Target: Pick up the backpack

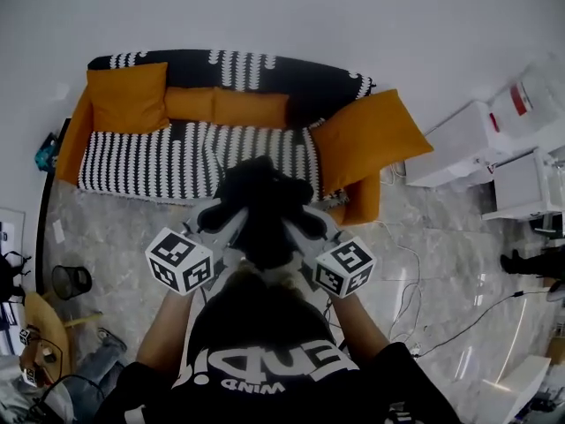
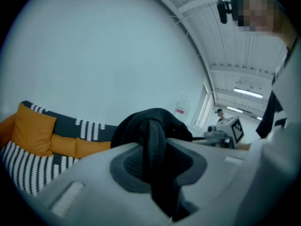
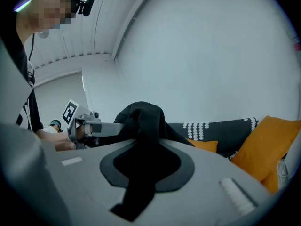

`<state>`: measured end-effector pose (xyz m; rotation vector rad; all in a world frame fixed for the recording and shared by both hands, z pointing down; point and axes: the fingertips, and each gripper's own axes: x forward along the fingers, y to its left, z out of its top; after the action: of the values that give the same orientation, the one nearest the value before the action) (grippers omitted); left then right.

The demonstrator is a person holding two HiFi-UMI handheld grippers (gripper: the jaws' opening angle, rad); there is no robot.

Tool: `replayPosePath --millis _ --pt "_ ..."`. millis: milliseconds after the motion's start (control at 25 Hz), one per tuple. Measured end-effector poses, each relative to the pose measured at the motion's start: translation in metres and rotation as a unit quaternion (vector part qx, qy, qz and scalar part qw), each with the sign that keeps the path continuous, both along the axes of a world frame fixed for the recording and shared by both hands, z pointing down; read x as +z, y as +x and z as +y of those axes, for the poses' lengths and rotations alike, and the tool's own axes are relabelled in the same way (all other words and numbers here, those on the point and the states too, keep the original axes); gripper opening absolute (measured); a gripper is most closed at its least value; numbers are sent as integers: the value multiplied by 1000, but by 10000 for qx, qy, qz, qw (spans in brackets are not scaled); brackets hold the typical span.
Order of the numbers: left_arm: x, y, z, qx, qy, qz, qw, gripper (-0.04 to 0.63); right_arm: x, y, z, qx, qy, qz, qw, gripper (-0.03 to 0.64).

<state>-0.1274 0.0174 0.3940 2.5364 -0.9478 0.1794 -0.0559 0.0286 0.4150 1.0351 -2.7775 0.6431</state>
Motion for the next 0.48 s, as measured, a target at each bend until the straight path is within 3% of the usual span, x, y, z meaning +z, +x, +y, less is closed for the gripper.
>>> replayPosePath --millis 480 --pt "-24 25 62 -267 482 -1 9985 87 -25 25 57 -147 499 159 9985 64"
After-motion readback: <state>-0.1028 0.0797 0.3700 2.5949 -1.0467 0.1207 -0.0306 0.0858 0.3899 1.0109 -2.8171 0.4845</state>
